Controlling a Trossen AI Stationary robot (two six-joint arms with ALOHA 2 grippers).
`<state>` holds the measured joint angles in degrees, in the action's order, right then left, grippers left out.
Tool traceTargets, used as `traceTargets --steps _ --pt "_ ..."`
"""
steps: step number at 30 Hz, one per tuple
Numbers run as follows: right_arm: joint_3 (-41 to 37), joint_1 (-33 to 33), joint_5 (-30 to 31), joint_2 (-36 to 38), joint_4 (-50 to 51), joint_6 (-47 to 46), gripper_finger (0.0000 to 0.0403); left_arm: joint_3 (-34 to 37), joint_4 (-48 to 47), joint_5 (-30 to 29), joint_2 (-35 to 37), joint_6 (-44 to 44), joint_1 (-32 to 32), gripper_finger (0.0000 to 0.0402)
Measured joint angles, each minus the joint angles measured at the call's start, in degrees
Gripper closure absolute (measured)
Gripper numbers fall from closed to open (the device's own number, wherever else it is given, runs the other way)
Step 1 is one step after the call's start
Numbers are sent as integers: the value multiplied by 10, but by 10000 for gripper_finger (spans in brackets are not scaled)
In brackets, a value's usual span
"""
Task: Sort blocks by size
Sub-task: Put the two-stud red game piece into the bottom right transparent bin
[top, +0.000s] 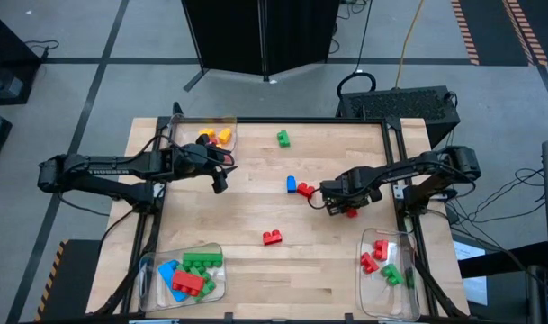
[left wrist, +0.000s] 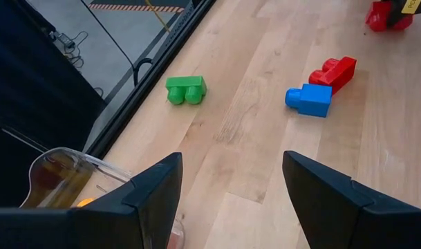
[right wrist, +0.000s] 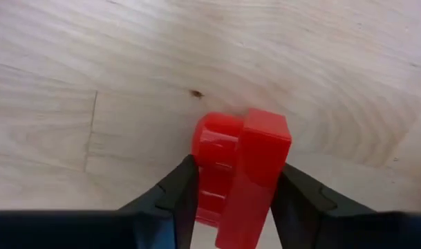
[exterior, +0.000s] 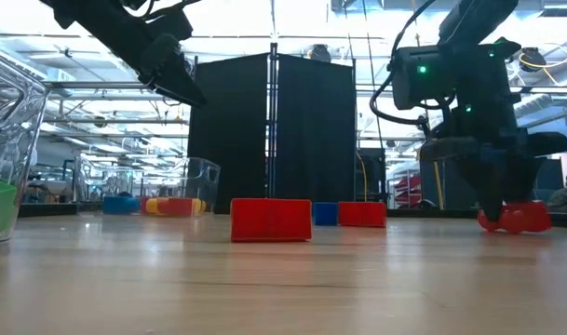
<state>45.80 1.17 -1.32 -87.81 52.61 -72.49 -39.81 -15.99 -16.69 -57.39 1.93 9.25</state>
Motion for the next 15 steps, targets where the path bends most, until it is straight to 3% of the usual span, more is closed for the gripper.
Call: traceTargets --steps 7,15 --pt "12 -13 5 -2 0 11 263 0 0 0 0 0 0 151" --pt "90 -56 -1 -3 7 31 264 0 0 0 0 0 0 151"
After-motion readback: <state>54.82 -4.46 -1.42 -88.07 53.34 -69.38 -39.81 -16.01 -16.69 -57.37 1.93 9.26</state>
